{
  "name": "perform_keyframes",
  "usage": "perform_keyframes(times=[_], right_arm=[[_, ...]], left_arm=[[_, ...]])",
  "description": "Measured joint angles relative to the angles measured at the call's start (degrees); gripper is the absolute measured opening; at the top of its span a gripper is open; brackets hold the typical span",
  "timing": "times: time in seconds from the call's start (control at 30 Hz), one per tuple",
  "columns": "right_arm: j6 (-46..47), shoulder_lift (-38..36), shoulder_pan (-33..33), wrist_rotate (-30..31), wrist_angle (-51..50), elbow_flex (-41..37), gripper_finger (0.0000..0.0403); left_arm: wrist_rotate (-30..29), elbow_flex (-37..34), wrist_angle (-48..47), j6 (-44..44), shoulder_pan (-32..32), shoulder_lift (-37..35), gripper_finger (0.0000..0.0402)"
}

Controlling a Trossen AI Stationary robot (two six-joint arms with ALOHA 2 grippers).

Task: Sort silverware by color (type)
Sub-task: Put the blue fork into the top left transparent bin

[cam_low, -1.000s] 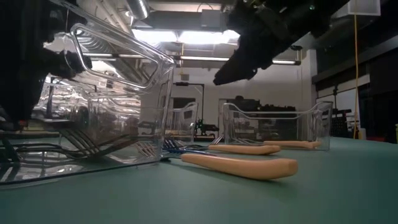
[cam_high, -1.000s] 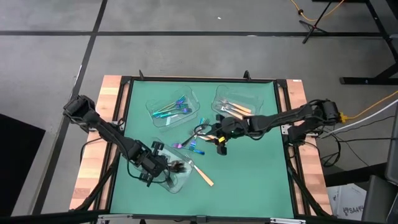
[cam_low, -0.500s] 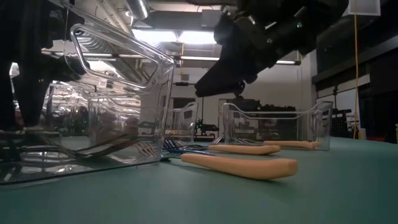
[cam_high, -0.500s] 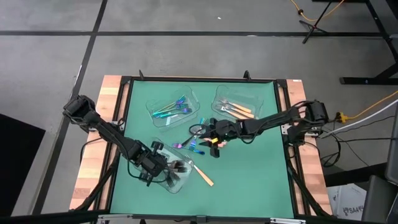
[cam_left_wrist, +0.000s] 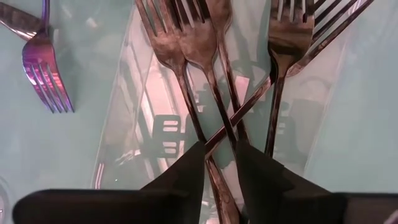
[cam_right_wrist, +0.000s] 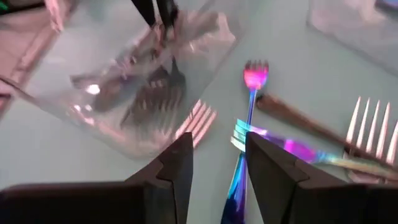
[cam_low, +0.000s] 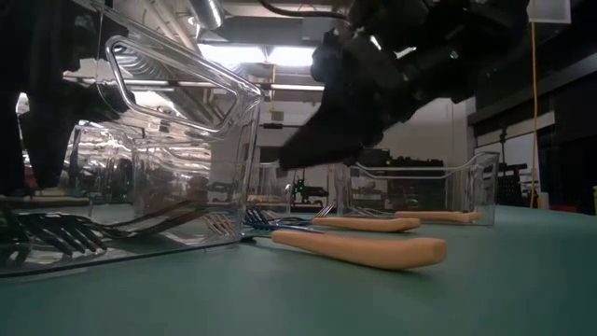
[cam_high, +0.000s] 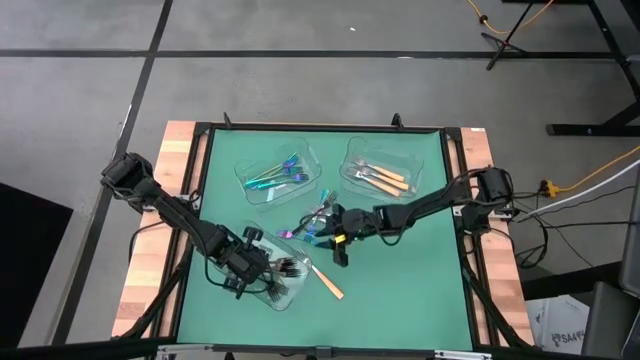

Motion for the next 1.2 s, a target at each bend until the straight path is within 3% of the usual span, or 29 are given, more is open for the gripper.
perform_keyframes(times=[0.47,1.2], right_arm=[[2.59,7.83,5.8,13.99,1.85,0.0,0.0136],[2.78,9.33,5.69,18.34,4.42,-0.02,0.0136]], left_arm=[[0.0,0.0,0.04,0.02,0.0,0.0,0.0081],[-0.02,0.0,0.05,-0.24,0.0,0.0,0.0081]])
